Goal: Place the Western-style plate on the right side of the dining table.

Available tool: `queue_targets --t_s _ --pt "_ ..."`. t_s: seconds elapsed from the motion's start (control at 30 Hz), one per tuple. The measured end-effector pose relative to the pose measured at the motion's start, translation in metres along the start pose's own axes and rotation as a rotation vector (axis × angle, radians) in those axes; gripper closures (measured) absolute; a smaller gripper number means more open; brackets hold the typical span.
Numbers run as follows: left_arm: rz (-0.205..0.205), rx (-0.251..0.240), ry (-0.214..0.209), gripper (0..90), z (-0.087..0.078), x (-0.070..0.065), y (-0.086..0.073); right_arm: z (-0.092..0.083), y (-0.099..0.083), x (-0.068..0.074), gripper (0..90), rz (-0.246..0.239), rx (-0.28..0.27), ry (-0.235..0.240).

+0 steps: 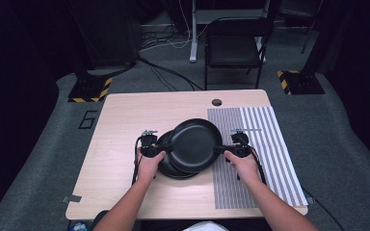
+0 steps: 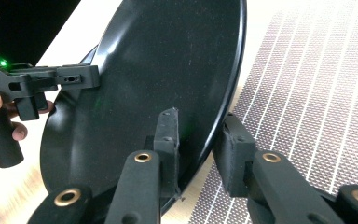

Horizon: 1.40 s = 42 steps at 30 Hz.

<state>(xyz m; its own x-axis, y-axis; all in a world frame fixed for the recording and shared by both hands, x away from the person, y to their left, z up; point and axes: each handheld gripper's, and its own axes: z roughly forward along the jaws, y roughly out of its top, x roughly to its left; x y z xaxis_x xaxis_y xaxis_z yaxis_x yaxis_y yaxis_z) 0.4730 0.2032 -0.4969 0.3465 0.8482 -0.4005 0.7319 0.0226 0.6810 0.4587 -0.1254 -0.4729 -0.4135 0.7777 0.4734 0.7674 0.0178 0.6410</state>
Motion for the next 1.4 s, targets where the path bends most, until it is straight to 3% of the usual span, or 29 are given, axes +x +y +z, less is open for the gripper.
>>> queue_targets --t_s 0.17,0.77,0.93,1.17,1.4 --pt "0.008 -0.025 0.004 72.8 -0.006 -0.003 0.001 -0.003 0.0 -0.002 74.1 0.026 -0.008 0.028" --pt "0.071 -0.039 0.032 73.1 -0.014 -0.014 0.006 -0.015 0.002 0.006 77.4 -0.002 -0.043 0.025" --pt "0.057 -0.045 0.02 74.0 -0.016 -0.014 0.007 -0.018 0.003 0.007 78.2 0.002 -0.054 0.031" --pt "0.071 -0.054 0.023 74.9 -0.019 -0.016 0.009 -0.02 0.004 0.007 79.5 0.033 -0.047 0.047" --pt "0.071 -0.071 0.018 75.4 -0.023 -0.017 0.012 -0.024 0.006 0.01 79.8 0.023 -0.059 0.054"
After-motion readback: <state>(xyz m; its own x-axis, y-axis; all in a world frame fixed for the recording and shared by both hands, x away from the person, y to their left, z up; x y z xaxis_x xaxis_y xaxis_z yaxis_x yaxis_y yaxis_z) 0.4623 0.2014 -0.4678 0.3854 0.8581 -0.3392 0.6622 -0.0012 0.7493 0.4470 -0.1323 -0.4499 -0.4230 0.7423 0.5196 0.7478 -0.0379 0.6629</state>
